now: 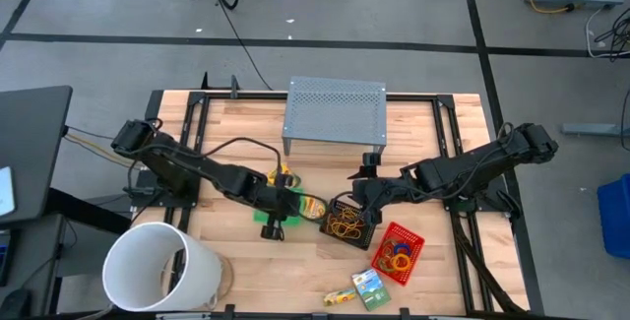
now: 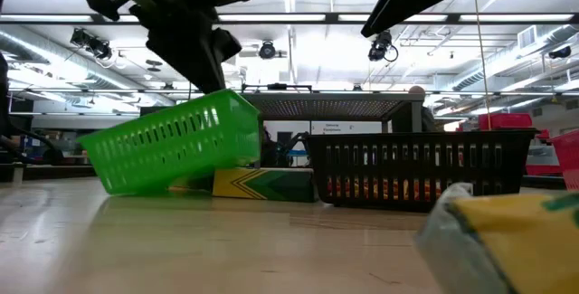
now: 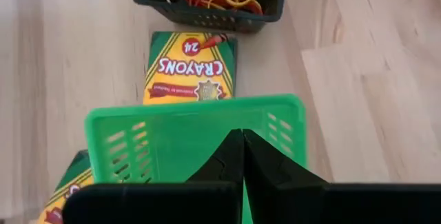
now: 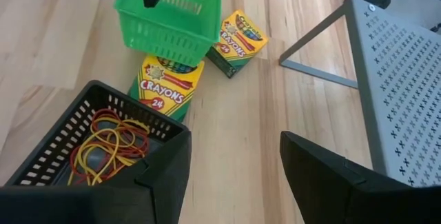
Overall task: Pick & Place Office Desk Supplies
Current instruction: Prepare the green bin, then put the yellow crayon box into the green bin
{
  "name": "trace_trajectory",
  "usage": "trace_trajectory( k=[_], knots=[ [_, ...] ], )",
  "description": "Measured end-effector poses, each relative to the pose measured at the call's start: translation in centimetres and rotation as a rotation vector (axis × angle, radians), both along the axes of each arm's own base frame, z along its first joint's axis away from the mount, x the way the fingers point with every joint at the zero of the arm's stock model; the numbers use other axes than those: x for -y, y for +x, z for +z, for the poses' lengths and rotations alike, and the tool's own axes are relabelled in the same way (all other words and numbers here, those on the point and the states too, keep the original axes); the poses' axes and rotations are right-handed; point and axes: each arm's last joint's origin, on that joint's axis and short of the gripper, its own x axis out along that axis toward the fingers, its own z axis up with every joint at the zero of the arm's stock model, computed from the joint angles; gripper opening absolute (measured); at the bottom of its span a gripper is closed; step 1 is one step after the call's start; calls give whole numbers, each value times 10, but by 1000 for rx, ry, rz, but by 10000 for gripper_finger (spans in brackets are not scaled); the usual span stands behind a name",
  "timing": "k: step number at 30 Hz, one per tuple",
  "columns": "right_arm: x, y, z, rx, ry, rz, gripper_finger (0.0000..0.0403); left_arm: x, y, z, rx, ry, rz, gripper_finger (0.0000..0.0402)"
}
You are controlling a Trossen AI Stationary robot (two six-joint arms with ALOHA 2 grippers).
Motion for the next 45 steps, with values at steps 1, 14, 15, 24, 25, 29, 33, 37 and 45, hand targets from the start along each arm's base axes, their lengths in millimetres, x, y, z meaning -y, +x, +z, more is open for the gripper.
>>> trace_trajectory(
  k=[1, 14, 15, 24, 25, 29, 33, 37, 45],
  knots=[
    [0, 0, 0, 1, 0, 0, 231, 0, -1, 0, -7, -2, 0, 2],
    [0, 1, 1, 13, 4, 0, 231, -6, -1, -4, -45, 6, 49, 2],
    [0, 1, 1, 13, 4, 0, 231, -5, -1, -5, -56, -8, 38, 2],
    [0, 1, 1, 11, -2, 5, 231, 1, -11, -11, -225, -193, -122, 1],
    [0, 1, 1, 11, -2, 6, 231, 1, -15, -13, -267, -211, -131, 1],
    [0, 1, 1, 11, -2, 6, 231, 7, -28, -16, -418, -287, -203, 1],
    [0, 1, 1, 8, -12, 15, 231, 15, -39, -16, -513, -343, -287, 1],
    [0, 1, 1, 8, -13, 16, 231, 14, -38, -17, -480, -233, -241, 2],
    [-1, 3, 3, 38, -5, 18, 231, 14, -15, 11, -19, -20, -144, 4]
  ],
)
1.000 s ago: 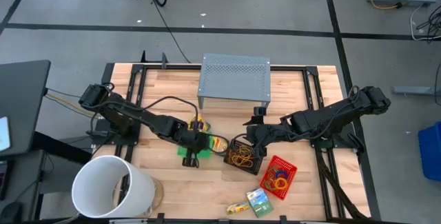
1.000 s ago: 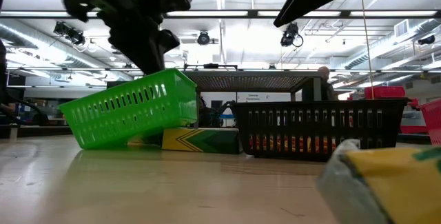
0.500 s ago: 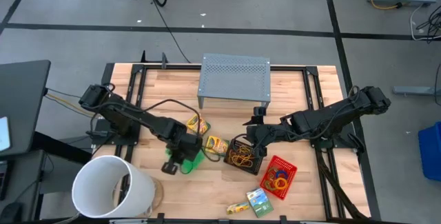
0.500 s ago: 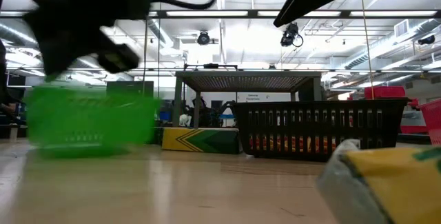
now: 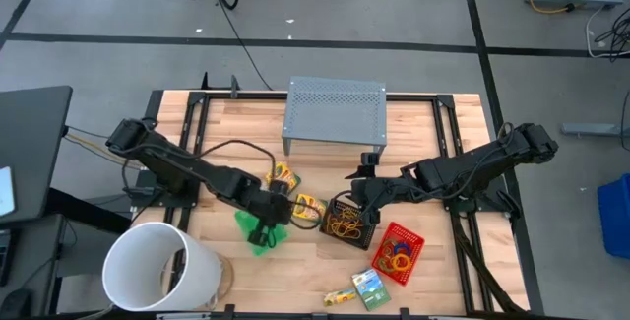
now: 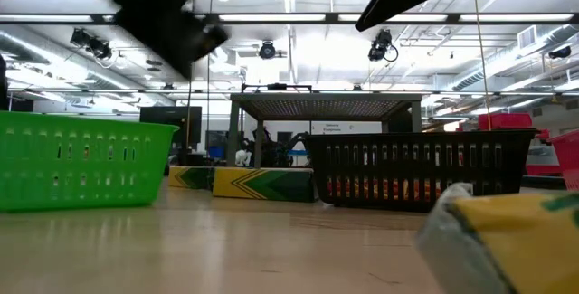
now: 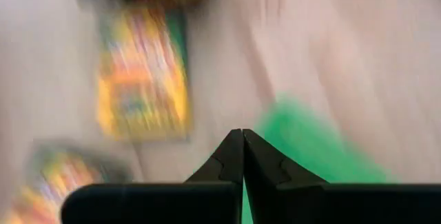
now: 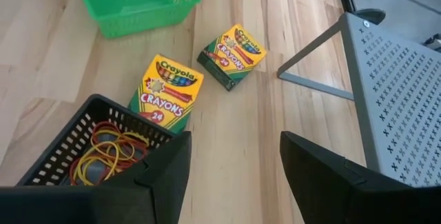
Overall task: Pick & Place Office Desk Supplies
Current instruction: Put the yellow crayon box into the green bin
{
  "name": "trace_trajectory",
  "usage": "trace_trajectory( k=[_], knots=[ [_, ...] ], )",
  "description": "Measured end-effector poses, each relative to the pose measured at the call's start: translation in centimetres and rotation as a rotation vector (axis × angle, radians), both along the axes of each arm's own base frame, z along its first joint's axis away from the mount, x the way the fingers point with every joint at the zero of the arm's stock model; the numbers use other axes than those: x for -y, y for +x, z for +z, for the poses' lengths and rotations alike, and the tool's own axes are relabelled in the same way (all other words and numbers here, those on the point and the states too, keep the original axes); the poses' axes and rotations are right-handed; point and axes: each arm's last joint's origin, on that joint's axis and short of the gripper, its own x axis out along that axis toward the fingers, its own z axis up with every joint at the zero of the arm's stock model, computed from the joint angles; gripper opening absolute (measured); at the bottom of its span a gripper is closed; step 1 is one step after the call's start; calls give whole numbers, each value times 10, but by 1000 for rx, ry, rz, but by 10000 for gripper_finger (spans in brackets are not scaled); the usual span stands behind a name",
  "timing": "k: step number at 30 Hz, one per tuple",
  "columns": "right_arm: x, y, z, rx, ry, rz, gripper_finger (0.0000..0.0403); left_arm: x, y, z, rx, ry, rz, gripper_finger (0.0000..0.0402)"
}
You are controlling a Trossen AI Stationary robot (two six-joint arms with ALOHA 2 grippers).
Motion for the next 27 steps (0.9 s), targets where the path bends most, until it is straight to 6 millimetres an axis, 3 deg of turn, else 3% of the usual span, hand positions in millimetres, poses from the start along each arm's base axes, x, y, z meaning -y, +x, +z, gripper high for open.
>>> trace_trajectory(
  k=[6, 11, 14, 19, 23, 27],
  knots=[
    [0, 1, 1, 13, 4, 0, 231, 8, 17, 29, 594, -155, -146, 4],
    [0, 1, 1, 13, 5, 0, 231, -8, 8, 18, 937, -274, -139, 3],
    [0, 1, 1, 14, 6, 1, 231, -25, 1, 1, 967, -283, -58, 3],
    [1, 4, 2, 21, 57, 32, 231, -54, -6, -21, 869, -235, 46, 3],
    [5, 12, 0, 41, 114, 61, 231, -72, -5, -27, 839, -164, 83, 3],
    [9, 29, -19, -21, 172, 132, 231, -90, -4, -30, 816, -95, 129, 3]
  ],
)
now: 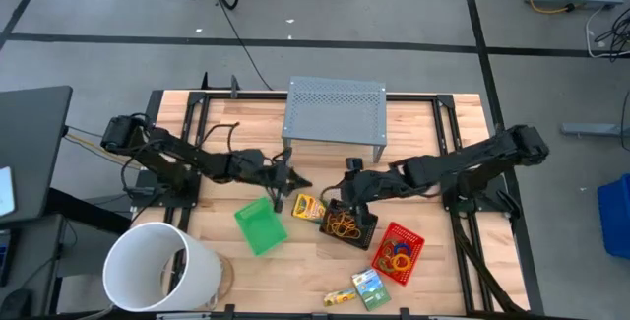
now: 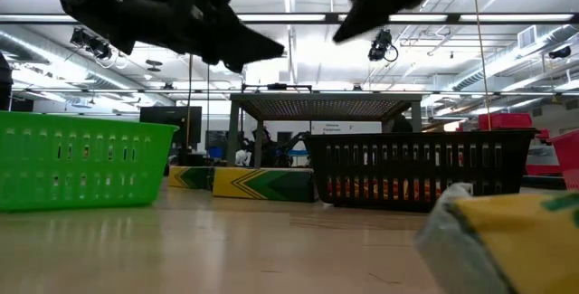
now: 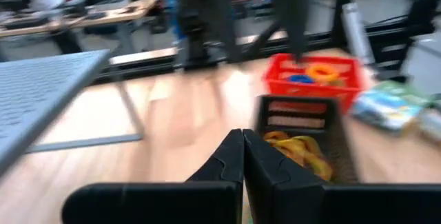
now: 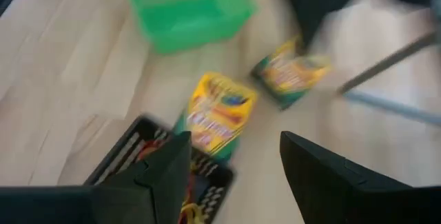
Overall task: Pick & Place Office Desk Supplies
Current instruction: Put the yellow crayon box into the green bin
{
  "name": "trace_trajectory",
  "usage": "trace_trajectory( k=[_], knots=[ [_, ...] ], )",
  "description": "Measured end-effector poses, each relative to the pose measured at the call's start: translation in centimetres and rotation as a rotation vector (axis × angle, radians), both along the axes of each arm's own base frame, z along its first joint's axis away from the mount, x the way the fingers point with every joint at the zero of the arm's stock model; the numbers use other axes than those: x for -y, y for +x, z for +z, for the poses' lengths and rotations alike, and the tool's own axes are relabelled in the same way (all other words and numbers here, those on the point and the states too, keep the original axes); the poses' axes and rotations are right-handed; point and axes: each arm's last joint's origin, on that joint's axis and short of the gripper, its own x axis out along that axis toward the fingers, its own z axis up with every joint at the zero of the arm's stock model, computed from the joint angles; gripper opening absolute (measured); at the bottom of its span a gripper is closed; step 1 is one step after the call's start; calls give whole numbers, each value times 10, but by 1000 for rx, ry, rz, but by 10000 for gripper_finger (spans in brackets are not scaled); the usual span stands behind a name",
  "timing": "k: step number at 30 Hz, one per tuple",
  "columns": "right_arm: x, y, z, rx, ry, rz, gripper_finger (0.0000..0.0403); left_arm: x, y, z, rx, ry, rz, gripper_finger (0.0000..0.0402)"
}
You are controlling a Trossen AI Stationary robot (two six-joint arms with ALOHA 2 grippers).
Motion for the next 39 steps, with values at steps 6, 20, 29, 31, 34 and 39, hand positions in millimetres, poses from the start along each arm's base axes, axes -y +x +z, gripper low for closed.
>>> trace_trajectory(
  k=[6, 20, 29, 31, 34, 39],
  knots=[
    [0, 21, -39, -121, -1, 125, 231, -25, 0, -1, -13, 54, 142, 4],
    [27, 50, -46, 54, 80, 296, 231, -77, -19, 1, 123, 9, 215, 4],
    [31, 52, -44, 81, 116, 361, 231, -89, -78, -14, 190, -91, 48, 4],
    [30, 52, -44, 81, 132, 385, 231, -91, -87, -20, 151, -137, 29, 4],
    [32, 52, -44, 83, 142, 395, 231, -97, -92, -29, 79, -243, 61, 4],
    [32, 52, -44, 82, 143, 393, 231, -103, -93, -40, -52, -456, 173, 6]
  ],
)
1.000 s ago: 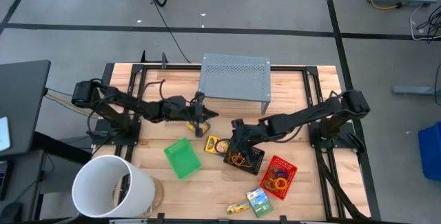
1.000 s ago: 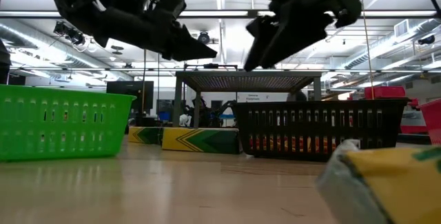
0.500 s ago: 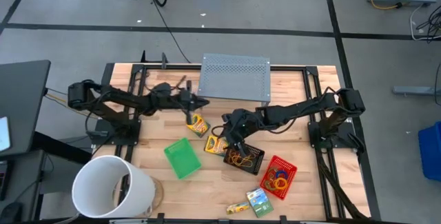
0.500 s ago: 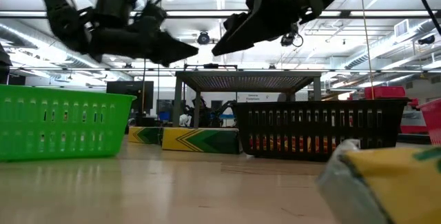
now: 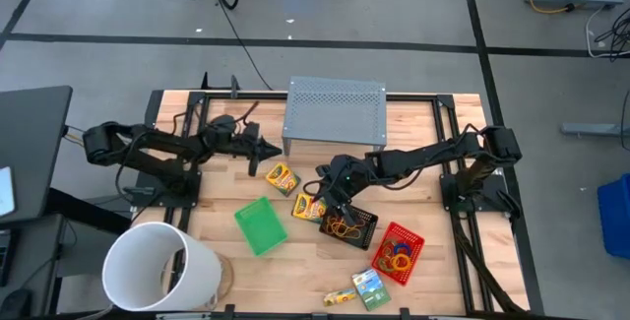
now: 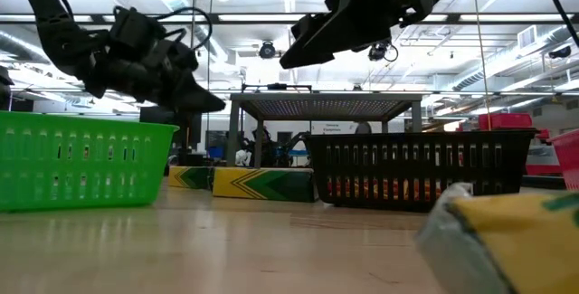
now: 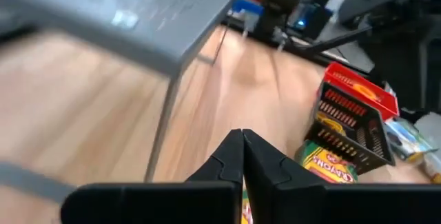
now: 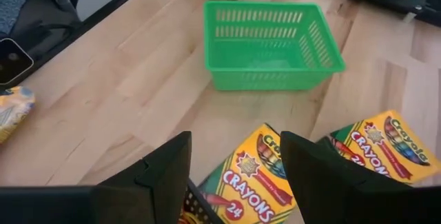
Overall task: Pick & Place Office Desk Supplies
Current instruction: Put the yellow crayon box into the green bin
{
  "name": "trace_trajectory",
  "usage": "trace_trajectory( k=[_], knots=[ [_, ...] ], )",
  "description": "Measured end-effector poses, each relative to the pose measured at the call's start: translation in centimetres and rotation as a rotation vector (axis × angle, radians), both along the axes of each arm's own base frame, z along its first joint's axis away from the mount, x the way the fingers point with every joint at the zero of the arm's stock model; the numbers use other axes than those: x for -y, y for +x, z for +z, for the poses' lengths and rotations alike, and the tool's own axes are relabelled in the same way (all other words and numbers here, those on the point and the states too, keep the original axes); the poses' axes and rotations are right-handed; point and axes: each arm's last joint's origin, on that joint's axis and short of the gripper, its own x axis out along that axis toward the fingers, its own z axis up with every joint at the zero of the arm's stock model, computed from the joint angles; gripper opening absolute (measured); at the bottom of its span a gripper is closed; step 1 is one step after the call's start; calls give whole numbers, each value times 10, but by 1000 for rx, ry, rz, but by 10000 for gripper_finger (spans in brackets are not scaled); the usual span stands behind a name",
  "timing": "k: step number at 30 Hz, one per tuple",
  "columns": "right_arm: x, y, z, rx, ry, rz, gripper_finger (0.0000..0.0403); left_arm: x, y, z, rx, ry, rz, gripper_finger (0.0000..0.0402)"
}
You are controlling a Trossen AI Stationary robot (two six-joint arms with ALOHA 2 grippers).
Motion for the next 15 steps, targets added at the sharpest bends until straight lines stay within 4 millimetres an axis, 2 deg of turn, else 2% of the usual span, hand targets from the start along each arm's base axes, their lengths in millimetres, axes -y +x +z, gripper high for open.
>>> trace_trajectory(
  k=[6, 15],
  knots=[
    [0, -2, -2, -33, 3, -8, 231, 6, 3, -6, -91, -116, 5, 32],
    [-1, -6, -6, -89, -5, -7, 231, 9, 4, -17, -297, -257, 114, 118]
  ],
)
